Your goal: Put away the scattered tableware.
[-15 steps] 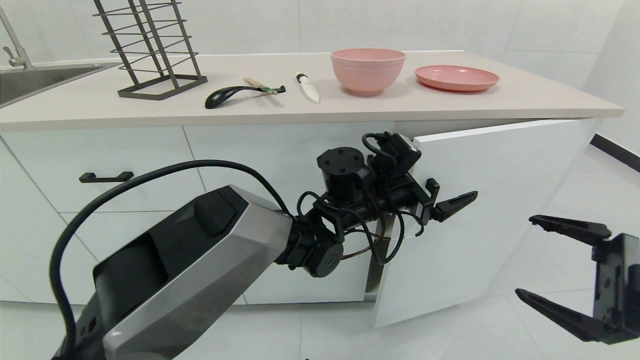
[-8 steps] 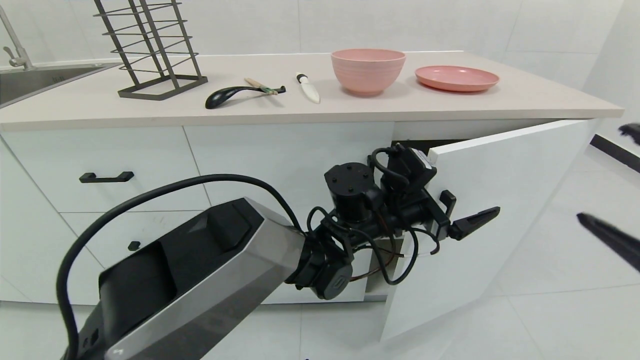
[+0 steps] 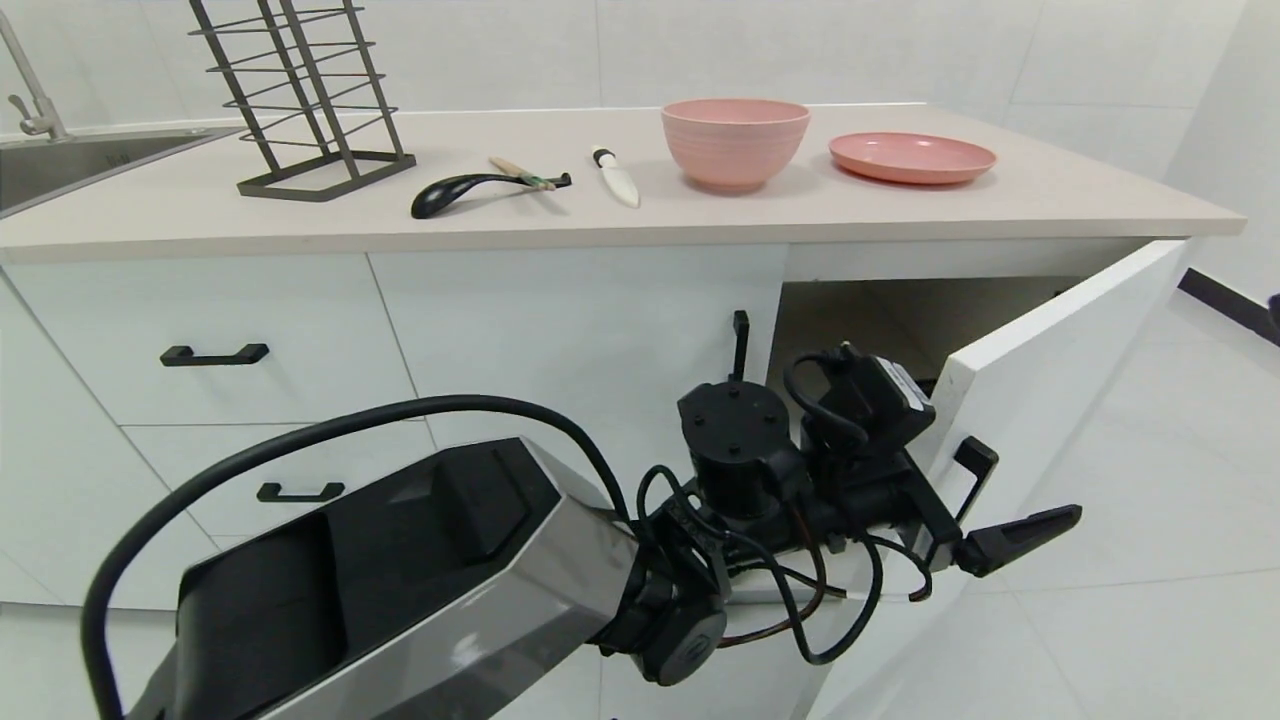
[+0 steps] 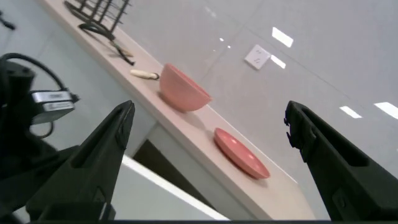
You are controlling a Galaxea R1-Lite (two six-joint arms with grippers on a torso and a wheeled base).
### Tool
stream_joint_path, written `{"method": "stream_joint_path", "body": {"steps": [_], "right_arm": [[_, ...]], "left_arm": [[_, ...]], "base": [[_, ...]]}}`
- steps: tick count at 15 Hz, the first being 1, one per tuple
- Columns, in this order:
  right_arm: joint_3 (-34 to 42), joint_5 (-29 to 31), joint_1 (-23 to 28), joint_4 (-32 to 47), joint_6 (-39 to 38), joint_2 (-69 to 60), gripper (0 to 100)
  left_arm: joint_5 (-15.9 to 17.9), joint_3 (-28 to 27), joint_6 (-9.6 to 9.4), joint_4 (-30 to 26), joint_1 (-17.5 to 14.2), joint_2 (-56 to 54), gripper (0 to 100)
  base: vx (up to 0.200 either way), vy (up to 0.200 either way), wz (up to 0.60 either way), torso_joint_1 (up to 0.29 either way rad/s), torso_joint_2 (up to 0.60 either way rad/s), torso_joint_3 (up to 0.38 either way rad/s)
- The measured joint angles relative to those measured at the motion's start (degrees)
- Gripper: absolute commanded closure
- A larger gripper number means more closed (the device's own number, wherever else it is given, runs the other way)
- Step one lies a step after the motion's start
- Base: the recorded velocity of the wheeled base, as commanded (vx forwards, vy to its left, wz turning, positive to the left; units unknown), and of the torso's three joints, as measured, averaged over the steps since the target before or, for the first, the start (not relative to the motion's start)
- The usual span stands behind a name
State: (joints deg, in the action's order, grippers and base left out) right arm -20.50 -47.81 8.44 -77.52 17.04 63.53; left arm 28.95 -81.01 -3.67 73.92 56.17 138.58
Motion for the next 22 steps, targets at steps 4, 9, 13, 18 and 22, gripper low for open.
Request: {"method": "stream_joint_path", "body": {"steps": [4,9,13,18,22], "right_arm": [[-1.8,4.0,0.0,-0.6,-2.8,-0.2,0],[-2.9,6.2,0.0,-0.7,-4.2,-0.3,0],[-3.4,7.2,0.1,-0.7,-4.9,-0.6,0],[-5.8,8.2,0.1,-0.9,-6.6,-2.0,0],[-7.5,8.2,0.0,-0.9,-6.9,-3.1,0]], "left_arm": [[-1.1,-0.6,0.61,-0.3,2.7,0.4,0],[-1.9,-3.9,1.44,-0.8,7.5,3.6,0],[-2.6,-11.4,1.93,-2.4,10.3,7.4,0],[-3.7,-19.7,2.61,-4.8,12.8,11.5,0],[-3.8,-25.4,2.63,-7.8,15.4,15.7,0]], "base": [[0.000,0.000,0.00,0.000,0.00,0.000],[0.000,0.000,0.00,0.000,0.00,0.000],[0.000,0.000,0.00,0.000,0.00,0.000],[0.000,0.000,0.00,0.000,0.00,0.000],[0.000,0.000,0.00,0.000,0.00,0.000]]}}
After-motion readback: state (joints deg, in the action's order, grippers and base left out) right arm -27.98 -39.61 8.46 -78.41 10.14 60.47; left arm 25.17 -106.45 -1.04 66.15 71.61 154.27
